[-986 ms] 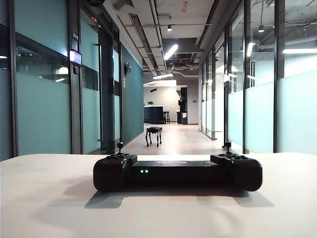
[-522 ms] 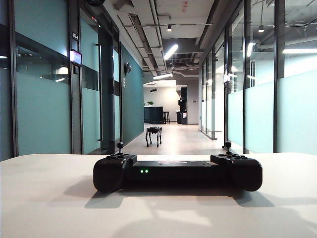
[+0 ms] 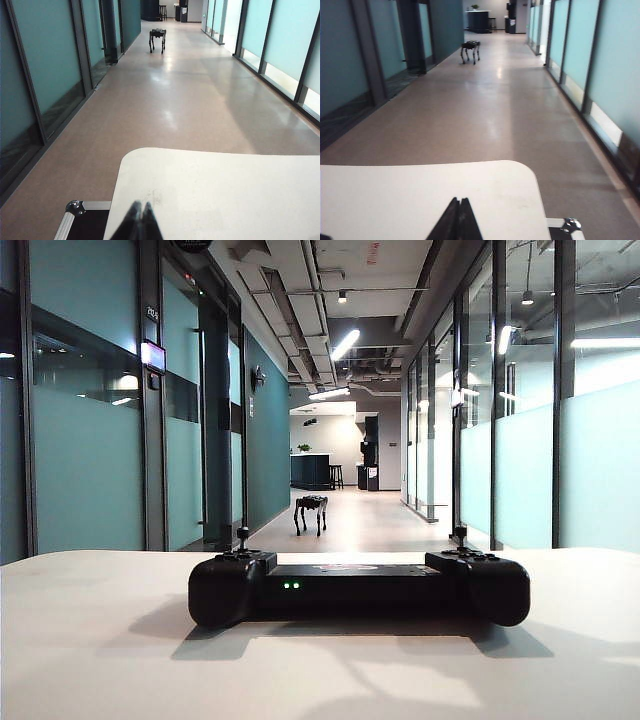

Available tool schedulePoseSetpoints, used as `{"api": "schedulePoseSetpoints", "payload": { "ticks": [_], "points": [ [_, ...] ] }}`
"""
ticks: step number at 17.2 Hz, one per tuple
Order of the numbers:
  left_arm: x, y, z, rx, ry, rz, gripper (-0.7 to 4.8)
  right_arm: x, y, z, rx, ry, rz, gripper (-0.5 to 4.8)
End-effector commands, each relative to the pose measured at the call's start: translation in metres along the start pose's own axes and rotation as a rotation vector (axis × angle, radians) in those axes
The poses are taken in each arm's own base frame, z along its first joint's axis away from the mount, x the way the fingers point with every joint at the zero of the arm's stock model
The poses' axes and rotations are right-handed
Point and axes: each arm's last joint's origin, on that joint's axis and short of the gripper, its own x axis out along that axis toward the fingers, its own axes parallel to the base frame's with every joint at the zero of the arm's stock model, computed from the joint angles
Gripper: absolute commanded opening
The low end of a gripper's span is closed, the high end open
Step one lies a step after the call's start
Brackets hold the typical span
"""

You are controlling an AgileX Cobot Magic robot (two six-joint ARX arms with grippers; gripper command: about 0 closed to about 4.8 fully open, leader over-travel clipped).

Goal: Push the left joystick on the remote control sitting on the white table forward to make the robot dog walk in a straight line until it approaches the door.

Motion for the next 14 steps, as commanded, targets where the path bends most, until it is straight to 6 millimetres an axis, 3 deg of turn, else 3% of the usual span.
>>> {"api": "schedulePoseSetpoints", "payload": {
  "ticks": [1, 14],
  "points": [
    [-0.0001, 0.0000, 0.0019, 0.001, -0.011, 0.000, -0.05, 0.0000, 0.0007, -0.0001, 0.001, -0.014, 0.000, -0.01],
    [-0.0002, 0.0000, 0.0019, 0.001, -0.012, 0.000, -0.05, 0.0000, -0.0031, -0.0003, -0.002, -0.011, -0.036, -0.01]
  ]
}}
